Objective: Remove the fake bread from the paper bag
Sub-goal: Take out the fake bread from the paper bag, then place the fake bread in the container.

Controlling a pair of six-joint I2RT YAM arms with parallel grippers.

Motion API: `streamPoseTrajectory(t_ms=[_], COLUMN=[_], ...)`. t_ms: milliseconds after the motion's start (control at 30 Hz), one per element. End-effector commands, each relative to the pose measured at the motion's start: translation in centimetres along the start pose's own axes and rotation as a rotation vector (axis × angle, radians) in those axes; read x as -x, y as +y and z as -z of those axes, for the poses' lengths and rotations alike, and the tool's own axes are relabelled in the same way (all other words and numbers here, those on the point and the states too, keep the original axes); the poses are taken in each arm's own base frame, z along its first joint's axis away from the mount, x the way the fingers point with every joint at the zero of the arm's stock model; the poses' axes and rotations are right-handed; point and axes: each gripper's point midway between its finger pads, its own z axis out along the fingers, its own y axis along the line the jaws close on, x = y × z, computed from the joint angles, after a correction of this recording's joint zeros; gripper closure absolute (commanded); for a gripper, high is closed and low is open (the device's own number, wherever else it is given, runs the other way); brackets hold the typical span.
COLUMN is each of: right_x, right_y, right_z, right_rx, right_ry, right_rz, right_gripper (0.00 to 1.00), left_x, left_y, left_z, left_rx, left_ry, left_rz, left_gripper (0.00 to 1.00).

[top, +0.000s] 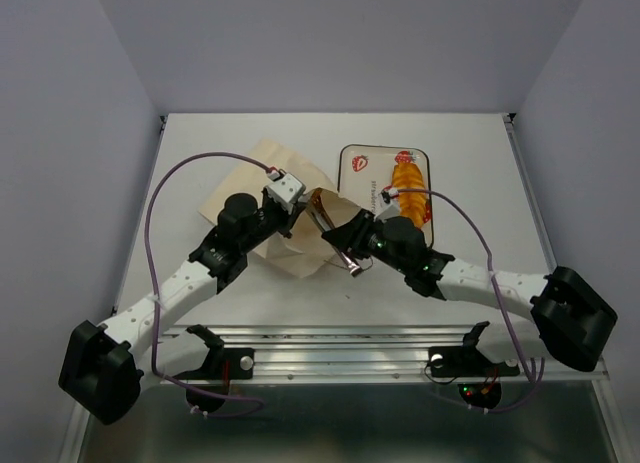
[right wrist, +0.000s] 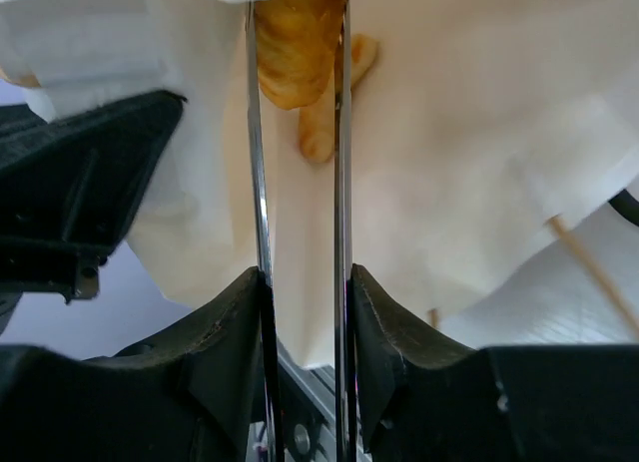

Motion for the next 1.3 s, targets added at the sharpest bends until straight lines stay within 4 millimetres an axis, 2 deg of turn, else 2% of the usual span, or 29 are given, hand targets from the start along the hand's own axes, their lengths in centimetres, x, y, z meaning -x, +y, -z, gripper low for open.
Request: streamPoseTrajectory(t_ms=[0,67,133,200,233,300,333,533,567,600,633,667,800,933,1067,1133,1267], right_x=[0.4,0.1,0.4,-0.1,0.3,0.2,0.7,1.0,0.8,1.3,1.2,1.2,2.0,2.6,3.2,3.5,5.9], right_y=[-0.3,-1.2,-0.6,-1.1,-0.3,-0.2,0.7,1.0,0.5,0.9,0.4,0.4,0.9,0.3,0.3,-0.6,-1.0], right_z=[2.0,2.8,3.8,4.7,5.5,6.4,7.2,9.6,10.0,10.5,11.6,11.7,13.9,15.7,16.9,17.2,17.6], right_rx=[-0.032,-0.062,-0.042,-0.052,-0.02,-0.001,0.034,0.026,0.002,0.01,-0.015,-0.014,-0.001,-0.05,-0.073,-0.127,-0.2], right_ry=[-0.016,-0.001,-0.001,0.023,0.01,0.011,-0.008,0.004,0.017,0.005,0.019,0.022,-0.012,-0.026,-0.05,-0.059,-0.157], right_rz=[0.031,0.046,0.061,0.081,0.088,0.084,0.087,0.123,0.139,0.149,0.181,0.181,0.175,0.162,0.145,0.152,0.185], right_gripper=[0.84,0.85,0.86,0.86,0.87,0.87,0.87,0.88,0.88,0.88,0.88,0.88,0.89,0.89,0.89,0.89,0.88], left_x=[4.9,4.9,5.0,4.8,4.6,4.4,4.2,3.4,3.4,3.1,3.0,3.0,2.5,2.5,2.7,3.0,3.3], left_y=[0.9,1.2,1.3,1.7,2.0,2.1,2.2,2.8,2.8,2.9,3.1,3.1,3.3,3.4,3.7,3.7,3.9], left_z=[0.1,0.3,0.3,0.4,0.4,0.4,0.4,0.1,0.0,-0.2,-0.5,-0.5,-0.9,-1.0,-0.9,-0.8,-0.4], left_rx=[0.049,0.063,0.07,0.097,0.11,0.118,0.127,0.158,0.16,0.163,0.17,0.17,0.177,0.183,0.193,0.198,0.211], left_ry=[-0.133,-0.132,-0.131,-0.122,-0.118,-0.108,-0.103,-0.08,-0.077,-0.066,-0.05,-0.05,-0.027,-0.026,-0.031,-0.037,-0.05], left_rz=[0.002,0.003,0.006,0.014,0.016,0.021,0.024,0.038,0.04,0.043,0.048,0.048,0.05,0.05,0.058,0.059,0.062], left_gripper=[1.0,1.0,1.0,1.0,1.0,1.0,1.0,1.0,1.0,1.0,1.0,1.0,1.0,1.0,1.0,1.0,1.0])
